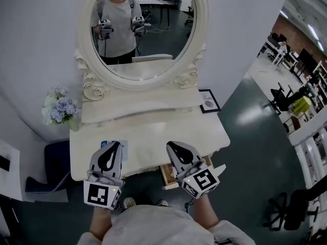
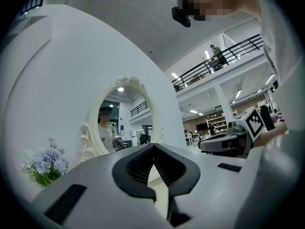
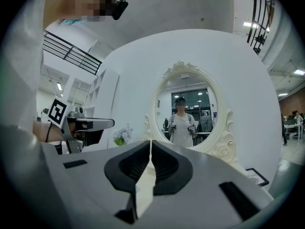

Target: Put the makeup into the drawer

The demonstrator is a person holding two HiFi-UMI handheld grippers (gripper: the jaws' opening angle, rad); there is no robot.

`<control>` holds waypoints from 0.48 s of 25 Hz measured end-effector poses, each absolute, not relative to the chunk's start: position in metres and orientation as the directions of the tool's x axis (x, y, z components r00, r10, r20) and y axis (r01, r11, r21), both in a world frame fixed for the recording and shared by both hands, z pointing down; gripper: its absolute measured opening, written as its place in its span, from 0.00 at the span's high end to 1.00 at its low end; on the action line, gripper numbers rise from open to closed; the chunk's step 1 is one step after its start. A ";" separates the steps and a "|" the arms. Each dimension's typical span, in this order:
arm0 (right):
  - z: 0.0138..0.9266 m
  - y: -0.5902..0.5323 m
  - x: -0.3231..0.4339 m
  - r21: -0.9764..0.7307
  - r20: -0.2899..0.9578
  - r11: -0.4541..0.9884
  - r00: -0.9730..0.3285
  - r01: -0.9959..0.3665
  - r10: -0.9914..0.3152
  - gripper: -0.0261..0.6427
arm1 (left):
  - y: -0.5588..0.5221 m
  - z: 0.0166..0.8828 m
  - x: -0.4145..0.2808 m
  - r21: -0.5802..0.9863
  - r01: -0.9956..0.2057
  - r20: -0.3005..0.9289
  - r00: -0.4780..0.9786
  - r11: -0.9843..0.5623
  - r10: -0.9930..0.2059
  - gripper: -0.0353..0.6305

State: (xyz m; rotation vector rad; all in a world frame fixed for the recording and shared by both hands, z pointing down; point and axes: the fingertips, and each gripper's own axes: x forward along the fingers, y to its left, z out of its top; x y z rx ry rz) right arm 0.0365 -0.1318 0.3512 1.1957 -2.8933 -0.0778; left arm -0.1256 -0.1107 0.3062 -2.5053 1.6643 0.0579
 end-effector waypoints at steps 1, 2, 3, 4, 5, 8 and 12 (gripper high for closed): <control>0.348 -0.131 0.037 0.051 -0.017 0.707 -0.708 -0.705 -0.706 0.93 | -0.110 0.305 -0.125 -0.091 -0.920 -0.109 0.389 -0.381 -0.915 0.93; 0.344 -0.129 0.037 0.052 -0.024 0.707 -0.709 -0.705 -0.705 0.93 | -0.109 0.303 -0.125 -0.093 -0.920 -0.112 0.389 -0.380 -0.915 0.93; 0.341 -0.127 0.037 0.054 -0.032 0.707 -0.709 -0.705 -0.705 0.92 | -0.108 0.301 -0.125 -0.093 -0.920 -0.115 0.389 -0.380 -0.914 0.93; 0.337 -0.126 0.037 0.056 -0.039 0.707 -0.709 -0.705 -0.704 0.92 | -0.106 0.299 -0.126 -0.093 -0.920 -0.120 0.389 -0.380 -0.913 0.93; 0.333 -0.124 0.037 0.059 -0.047 0.707 -0.709 -0.705 -0.703 0.92 | -0.105 0.297 -0.126 -0.090 -0.920 -0.124 0.390 -0.380 -0.913 0.93; 0.323 -0.120 0.037 0.071 -0.069 0.705 -0.709 -0.705 -0.702 0.92 | -0.102 0.292 -0.128 -0.085 -0.922 -0.137 0.387 -0.378 -0.912 0.93; 0.315 -0.114 0.037 0.082 -0.090 0.702 -0.707 -0.707 -0.701 0.92 | -0.097 0.288 -0.130 -0.090 -0.924 -0.151 0.382 -0.373 -0.912 0.93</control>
